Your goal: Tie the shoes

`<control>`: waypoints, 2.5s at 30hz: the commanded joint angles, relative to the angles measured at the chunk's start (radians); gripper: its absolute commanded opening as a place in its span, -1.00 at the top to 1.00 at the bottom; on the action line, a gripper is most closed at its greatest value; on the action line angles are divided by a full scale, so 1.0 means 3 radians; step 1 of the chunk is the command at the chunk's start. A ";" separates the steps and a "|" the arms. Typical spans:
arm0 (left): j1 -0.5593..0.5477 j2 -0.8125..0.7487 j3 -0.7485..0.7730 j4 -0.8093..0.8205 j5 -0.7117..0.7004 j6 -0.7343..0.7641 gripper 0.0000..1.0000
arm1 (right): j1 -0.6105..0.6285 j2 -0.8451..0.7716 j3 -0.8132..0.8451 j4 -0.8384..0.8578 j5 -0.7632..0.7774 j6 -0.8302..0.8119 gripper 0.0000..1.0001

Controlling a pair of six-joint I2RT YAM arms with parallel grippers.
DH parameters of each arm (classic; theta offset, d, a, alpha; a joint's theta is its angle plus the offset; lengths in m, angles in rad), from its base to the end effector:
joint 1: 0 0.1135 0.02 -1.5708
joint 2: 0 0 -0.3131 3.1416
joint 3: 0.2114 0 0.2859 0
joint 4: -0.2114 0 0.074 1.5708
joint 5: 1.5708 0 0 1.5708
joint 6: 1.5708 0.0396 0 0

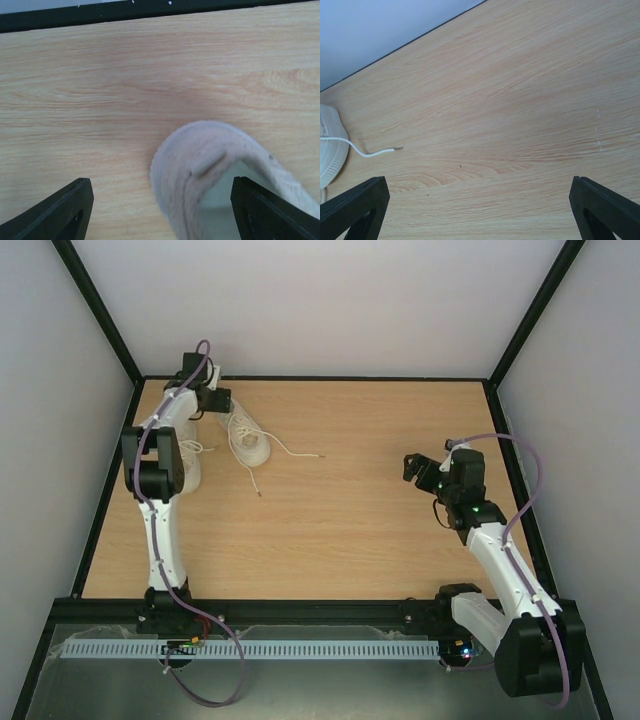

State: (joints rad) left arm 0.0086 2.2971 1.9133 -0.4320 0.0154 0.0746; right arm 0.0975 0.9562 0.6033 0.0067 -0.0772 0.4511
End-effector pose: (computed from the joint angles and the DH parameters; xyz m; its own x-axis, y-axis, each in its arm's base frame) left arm 0.5874 0.0044 0.2158 -0.7261 0.0683 -0.6842 0.0562 0.9976 0.0399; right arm 0.2279 0.0254 0.2905 -0.3777 0.3998 -0.8352 -0.0051 0.9011 0.4336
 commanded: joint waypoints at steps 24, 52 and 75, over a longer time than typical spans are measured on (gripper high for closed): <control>-0.0663 -0.1553 -0.1753 -0.0246 0.0575 -0.0896 0.95 | 0.0204 -0.0017 0.0334 -0.0215 -0.1472 -0.0092 -0.96; -0.0879 -0.1822 -0.1864 0.0112 0.1140 0.0125 -0.99 | 0.1122 0.1482 0.0750 -0.0473 -0.0980 -0.0177 -0.22; -0.0759 -0.2232 -0.3582 0.1484 0.1519 0.1744 -0.53 | 0.1624 0.2338 0.1230 -0.0419 -0.1166 -0.0026 -0.21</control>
State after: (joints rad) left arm -0.1806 1.5616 0.8219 -0.0795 0.5026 0.5640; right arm 0.5846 1.7157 1.0100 -0.0990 -0.3435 0.5179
